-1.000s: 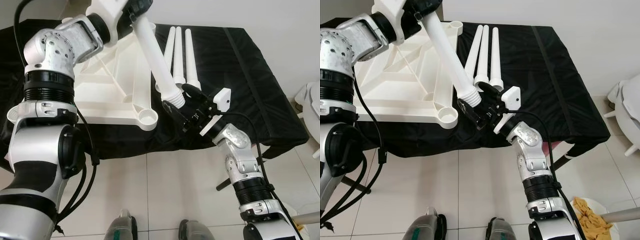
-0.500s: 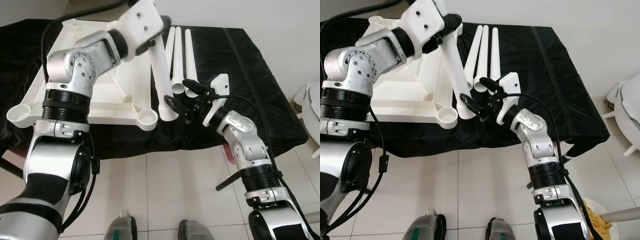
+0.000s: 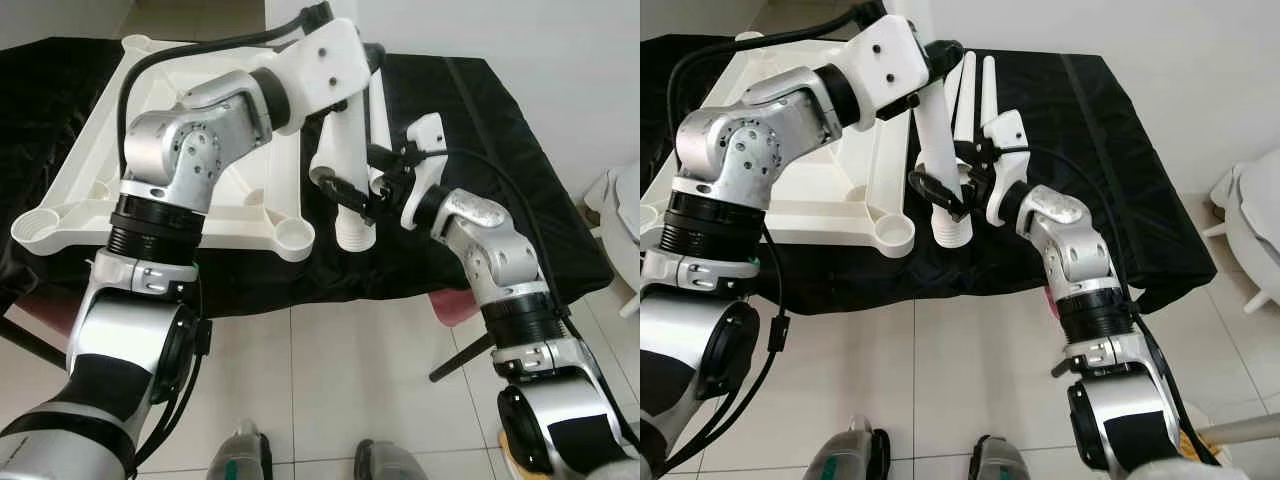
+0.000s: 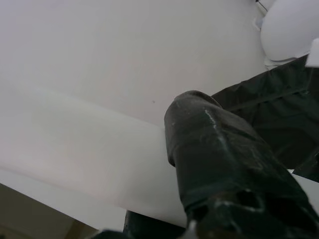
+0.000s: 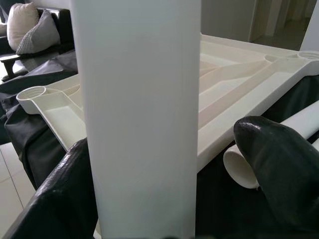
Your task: Building children table
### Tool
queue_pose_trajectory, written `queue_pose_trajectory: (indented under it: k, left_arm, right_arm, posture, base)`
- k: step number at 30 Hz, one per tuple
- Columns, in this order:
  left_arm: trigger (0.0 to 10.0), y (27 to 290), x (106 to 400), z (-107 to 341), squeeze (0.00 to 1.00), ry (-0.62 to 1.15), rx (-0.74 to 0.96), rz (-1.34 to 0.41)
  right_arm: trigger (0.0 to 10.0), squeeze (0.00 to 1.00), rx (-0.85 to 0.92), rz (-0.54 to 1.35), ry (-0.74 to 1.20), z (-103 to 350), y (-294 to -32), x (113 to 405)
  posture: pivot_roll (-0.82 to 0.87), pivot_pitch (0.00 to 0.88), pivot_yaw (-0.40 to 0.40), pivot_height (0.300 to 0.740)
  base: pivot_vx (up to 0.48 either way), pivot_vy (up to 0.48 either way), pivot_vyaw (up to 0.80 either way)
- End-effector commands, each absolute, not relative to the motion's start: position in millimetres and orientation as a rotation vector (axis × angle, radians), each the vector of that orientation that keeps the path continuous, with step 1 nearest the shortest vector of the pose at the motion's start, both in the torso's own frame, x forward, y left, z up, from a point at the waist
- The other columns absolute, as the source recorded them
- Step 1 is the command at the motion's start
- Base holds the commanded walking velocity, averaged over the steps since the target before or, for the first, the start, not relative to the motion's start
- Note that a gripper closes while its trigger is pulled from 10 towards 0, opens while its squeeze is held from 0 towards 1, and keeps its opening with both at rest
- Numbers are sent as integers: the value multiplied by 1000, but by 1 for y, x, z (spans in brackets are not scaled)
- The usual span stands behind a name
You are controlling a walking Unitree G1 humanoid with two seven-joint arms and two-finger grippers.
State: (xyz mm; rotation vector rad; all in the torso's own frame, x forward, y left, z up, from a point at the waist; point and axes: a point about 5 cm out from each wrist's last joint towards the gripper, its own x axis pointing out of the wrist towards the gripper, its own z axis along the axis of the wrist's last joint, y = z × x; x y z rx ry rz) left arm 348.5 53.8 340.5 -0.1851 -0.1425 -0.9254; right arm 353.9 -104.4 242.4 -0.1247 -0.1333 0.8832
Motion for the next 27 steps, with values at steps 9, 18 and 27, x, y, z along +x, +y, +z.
queue_pose_trajectory:
  k: [9, 18, 27]
  left_arm:
    - [10000, 45, 336, 351, 0, -194, -141, -1053]
    - [10000, 40, 333, 351, 0, -194, -120, -1075]
    - [10000, 32, 327, 351, 0, -190, -117, -1127]
  right_arm:
    - [4588, 0, -122, 865, -36, 239, -105, 362]
    - [1490, 0, -135, 870, -10, 240, -105, 364]
    - [10000, 0, -153, 876, -2, 240, -102, 365]
  posture:
    - [-16, 89, -38, 740]
    - [-19, 90, -36, 740]
    - [-17, 92, -35, 740]
  base:
    - [0, 0, 0]
    - [0, 0, 0]
    - [0, 0, 0]
